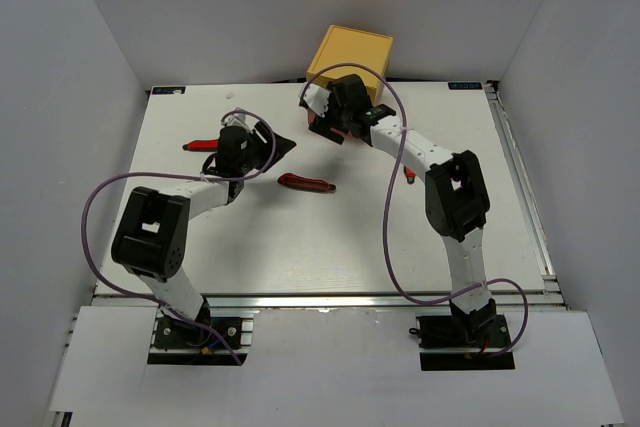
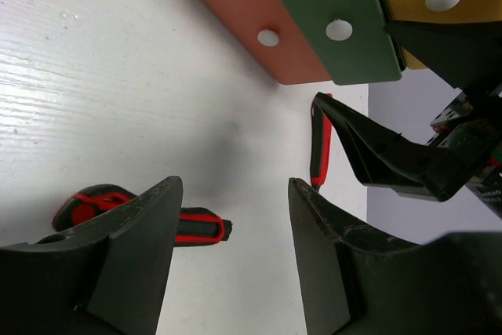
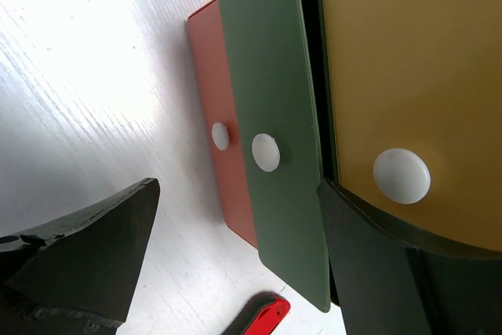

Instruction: Sort the tools into containers

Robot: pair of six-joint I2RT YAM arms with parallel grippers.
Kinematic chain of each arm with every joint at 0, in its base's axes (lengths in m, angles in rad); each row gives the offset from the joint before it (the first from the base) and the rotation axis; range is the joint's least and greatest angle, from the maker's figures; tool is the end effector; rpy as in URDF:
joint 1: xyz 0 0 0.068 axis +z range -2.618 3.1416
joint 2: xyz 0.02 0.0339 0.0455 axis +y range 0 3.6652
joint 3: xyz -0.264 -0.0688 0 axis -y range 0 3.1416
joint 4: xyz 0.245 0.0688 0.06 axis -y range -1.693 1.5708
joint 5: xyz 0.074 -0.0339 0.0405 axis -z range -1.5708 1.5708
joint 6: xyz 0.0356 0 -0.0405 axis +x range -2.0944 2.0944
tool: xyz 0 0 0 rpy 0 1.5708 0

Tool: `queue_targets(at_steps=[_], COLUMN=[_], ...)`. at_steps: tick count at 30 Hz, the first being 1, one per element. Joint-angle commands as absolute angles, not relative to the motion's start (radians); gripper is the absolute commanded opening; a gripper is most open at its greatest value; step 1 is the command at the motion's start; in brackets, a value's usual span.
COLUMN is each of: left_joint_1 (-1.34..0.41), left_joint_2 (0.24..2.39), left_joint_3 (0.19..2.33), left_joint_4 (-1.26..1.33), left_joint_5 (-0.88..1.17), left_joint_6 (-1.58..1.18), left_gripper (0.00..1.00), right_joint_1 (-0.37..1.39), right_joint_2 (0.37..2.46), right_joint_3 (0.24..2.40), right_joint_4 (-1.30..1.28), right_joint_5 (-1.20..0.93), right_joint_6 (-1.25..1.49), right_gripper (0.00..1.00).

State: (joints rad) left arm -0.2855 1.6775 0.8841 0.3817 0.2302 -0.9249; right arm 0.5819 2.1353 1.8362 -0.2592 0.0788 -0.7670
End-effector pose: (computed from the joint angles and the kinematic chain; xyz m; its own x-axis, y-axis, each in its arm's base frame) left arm 0.3454 -0.1098 0.2000 -0.6103 -0.6312 -0.4787 -0.0208 0.6169 -0.7868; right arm 0.4242 0.2757 0.2637 0.0229 -0.8131 -0.5817 -0.6615 0.4240 -0.6186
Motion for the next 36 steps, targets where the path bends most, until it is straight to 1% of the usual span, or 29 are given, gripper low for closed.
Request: queue_targets(at_steps=[1,10,11,12,13,14,15,16,17,18,19,20,23,26,28,29,30,31,33,34,36], left_joint_1=[-0.290,-0.293,-0.295,-0.295,-0.295,-0.295,-0.295,-0.295,-0.295,-0.295,-0.295,-0.295,-0.295,-0.295,-0.295,-0.295,-0.295,-0.295,-0.295,-0.295,-0.295], left_joint_2=[1.693,1.759,1.761,1.766,1.767,1.770,1.770,1.772,1.772,1.772,1.773,1.772,1.772,1.772,1.772,1.772,1.773,1.772,1.775,1.775,1.778], left_joint_3=[0.930,0.965,0.968,0.968,0.968,0.969,0.969,0.968,0.968,0.965,0.963,0.962,0.960,0.959,0.957,0.957,0.957,0.956,0.956,0.956,0.956], left_joint_4=[0.436,0.486,0.494,0.498,0.499,0.500,0.502,0.503,0.503,0.505,0.508,0.512,0.515,0.515,0.515,0.517,0.518,0.518,0.522,0.525,0.529], left_joint_5=[0.264,0.282,0.284,0.282,0.282,0.282,0.282,0.282,0.284,0.284,0.282,0.282,0.282,0.282,0.282,0.282,0.282,0.282,0.284,0.282,0.284], left_joint_6=[-0.960,-1.003,-1.006,-1.011,-1.012,-1.014,-1.015,-1.015,-1.017,-1.017,-1.020,-1.023,-1.026,-1.026,-1.026,-1.028,-1.028,-1.028,-1.031,-1.032,-1.038], left_gripper=[0.67,0.67,0.67,0.67,0.67,0.67,0.67,0.67,0.67,0.67,0.67,0.67,0.67,0.67,0.67,0.67,0.67,0.67,0.67,0.67,0.67], right_joint_1=[0.561,0.546,0.542,0.535,0.531,0.528,0.525,0.519,0.518,0.520,0.519,0.517,0.505,0.489,0.482,0.480,0.474,0.472,0.469,0.466,0.466], right_joint_2=[2.146,2.149,2.146,2.131,2.123,2.115,2.097,2.091,2.089,2.095,2.101,2.112,2.154,2.164,2.163,2.163,2.167,2.169,2.172,2.169,2.157], right_joint_3=[1.865,1.862,1.867,1.870,1.874,1.881,1.882,1.882,1.884,1.890,1.897,1.908,1.957,1.944,1.921,1.916,1.913,1.911,1.907,1.902,1.896], right_joint_4=[-0.233,-0.225,-0.245,-0.296,-0.296,-0.364,-0.385,-0.408,-0.428,-0.431,-0.437,-0.445,-0.489,-0.459,-0.410,-0.394,-0.384,-0.368,-0.359,-0.354,-0.363], right_joint_5=[0.146,0.167,0.111,0.022,0.021,-0.095,-0.142,-0.205,-0.212,-0.212,-0.206,-0.190,-0.170,-0.126,-0.079,-0.066,-0.057,-0.037,-0.032,-0.031,-0.055], right_joint_6=[-0.781,-0.779,-0.779,-0.784,-0.799,-0.814,-0.825,-0.854,-0.856,-0.857,-0.861,-0.868,-0.870,-0.864,-0.861,-0.859,-0.854,-0.851,-0.850,-0.847,-0.848], right_gripper=[0.89,0.89,0.89,0.87,0.85,0.80,0.65,0.54,0.42,0.13,0.05,0.00,0.00,0.00,0.17,0.27,0.47,0.55,0.69,0.72,0.73])
